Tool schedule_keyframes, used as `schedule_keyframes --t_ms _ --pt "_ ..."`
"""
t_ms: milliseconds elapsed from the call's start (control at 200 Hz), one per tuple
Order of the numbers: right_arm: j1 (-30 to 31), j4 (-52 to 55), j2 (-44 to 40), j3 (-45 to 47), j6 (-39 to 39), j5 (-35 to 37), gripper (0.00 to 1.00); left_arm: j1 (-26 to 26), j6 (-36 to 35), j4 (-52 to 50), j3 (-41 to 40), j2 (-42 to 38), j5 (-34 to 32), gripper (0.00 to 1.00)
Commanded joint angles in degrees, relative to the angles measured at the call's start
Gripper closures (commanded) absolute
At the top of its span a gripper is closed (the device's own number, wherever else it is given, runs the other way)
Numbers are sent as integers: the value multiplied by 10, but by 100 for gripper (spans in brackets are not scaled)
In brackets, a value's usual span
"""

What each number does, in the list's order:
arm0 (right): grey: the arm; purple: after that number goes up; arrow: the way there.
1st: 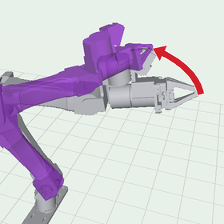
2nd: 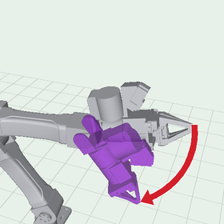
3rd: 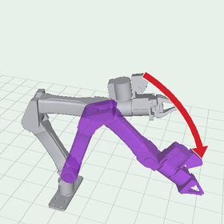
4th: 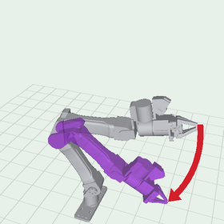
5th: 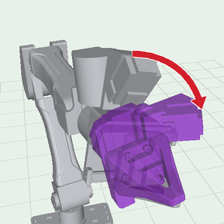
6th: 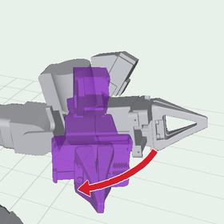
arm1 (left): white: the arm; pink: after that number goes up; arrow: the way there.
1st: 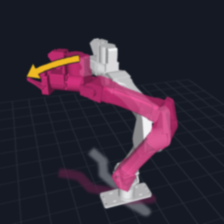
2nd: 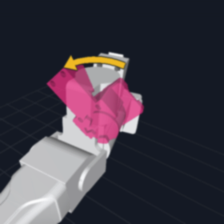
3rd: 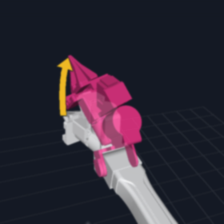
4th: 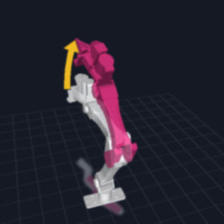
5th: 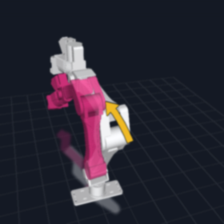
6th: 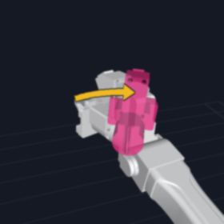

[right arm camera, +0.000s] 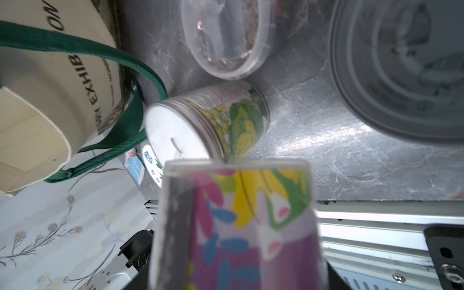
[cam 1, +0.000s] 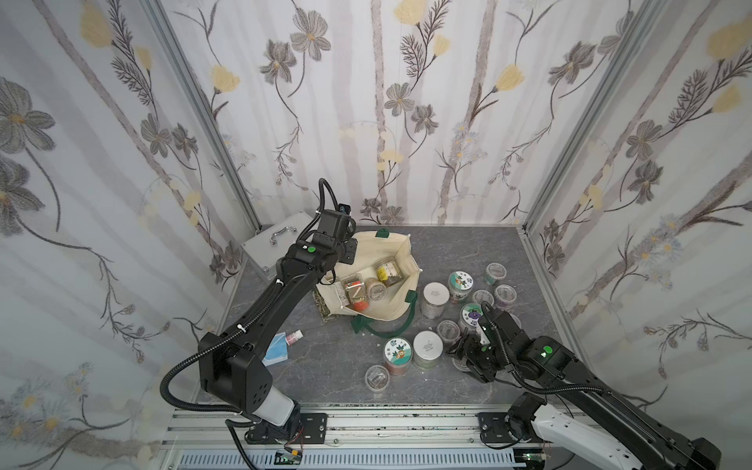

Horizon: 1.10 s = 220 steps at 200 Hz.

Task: Take out the seed jars from the canvas bag
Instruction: Place the seed jar at the center of the board.

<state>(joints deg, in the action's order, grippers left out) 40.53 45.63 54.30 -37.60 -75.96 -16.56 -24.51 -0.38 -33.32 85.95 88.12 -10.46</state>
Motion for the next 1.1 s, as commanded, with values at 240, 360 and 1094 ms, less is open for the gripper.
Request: schedule_keyframes --t_ms 240,360,1094 --pt "-3 4 43 27 25 -84 38 2 6 9 6 0 -5 100" --pt "-7 15 80 23 60 -90 38 2 4 9 6 0 -6 100" --pt "-54 82 212 -34 194 -52 36 12 6 9 6 -2 2 100"
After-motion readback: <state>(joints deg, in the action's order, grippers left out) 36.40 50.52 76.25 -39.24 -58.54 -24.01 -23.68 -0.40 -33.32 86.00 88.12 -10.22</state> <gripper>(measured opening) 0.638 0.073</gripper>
